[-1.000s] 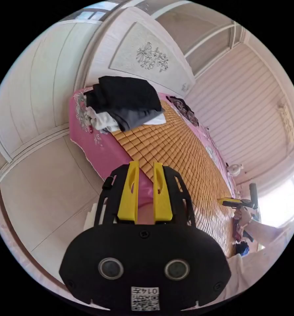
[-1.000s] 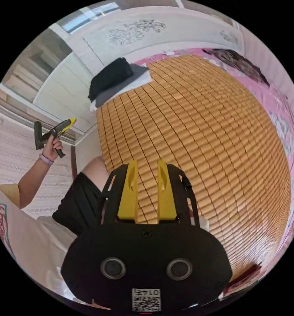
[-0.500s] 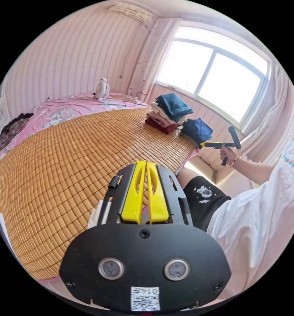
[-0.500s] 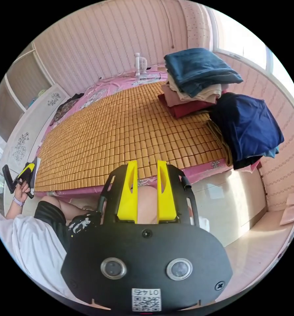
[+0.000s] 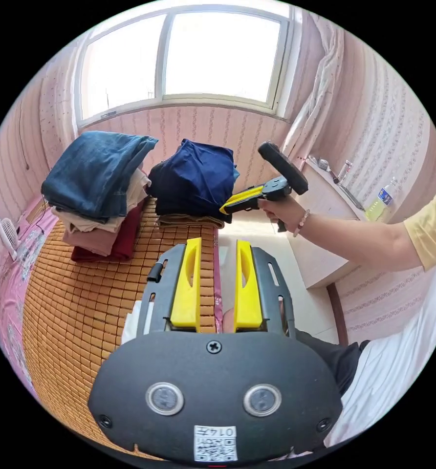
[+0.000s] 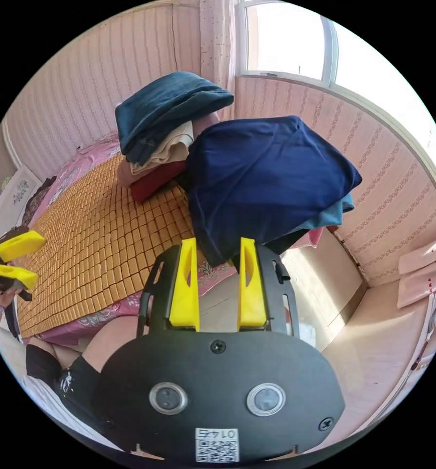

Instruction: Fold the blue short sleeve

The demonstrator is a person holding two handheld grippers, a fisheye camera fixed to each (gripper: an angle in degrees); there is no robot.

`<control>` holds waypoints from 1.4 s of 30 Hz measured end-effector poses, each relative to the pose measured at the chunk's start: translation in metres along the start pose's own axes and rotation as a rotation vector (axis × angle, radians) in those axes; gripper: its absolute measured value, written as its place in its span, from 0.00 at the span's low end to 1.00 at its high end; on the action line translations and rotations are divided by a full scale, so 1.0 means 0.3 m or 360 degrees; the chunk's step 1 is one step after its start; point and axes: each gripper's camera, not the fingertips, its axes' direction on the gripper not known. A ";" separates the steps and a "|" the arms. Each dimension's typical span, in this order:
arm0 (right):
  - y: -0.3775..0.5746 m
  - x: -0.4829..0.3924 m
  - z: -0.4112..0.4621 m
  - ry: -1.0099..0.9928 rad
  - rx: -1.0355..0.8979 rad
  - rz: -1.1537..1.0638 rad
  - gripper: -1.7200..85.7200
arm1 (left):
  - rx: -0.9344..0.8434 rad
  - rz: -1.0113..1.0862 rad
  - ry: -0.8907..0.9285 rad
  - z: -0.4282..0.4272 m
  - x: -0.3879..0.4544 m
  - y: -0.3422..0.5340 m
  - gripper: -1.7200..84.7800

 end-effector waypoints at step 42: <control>0.287 -0.843 -0.044 -0.1229 -0.0700 -0.1010 0.05 | 0.0102 -0.1494 -0.0602 -0.757 -0.140 1.112 0.04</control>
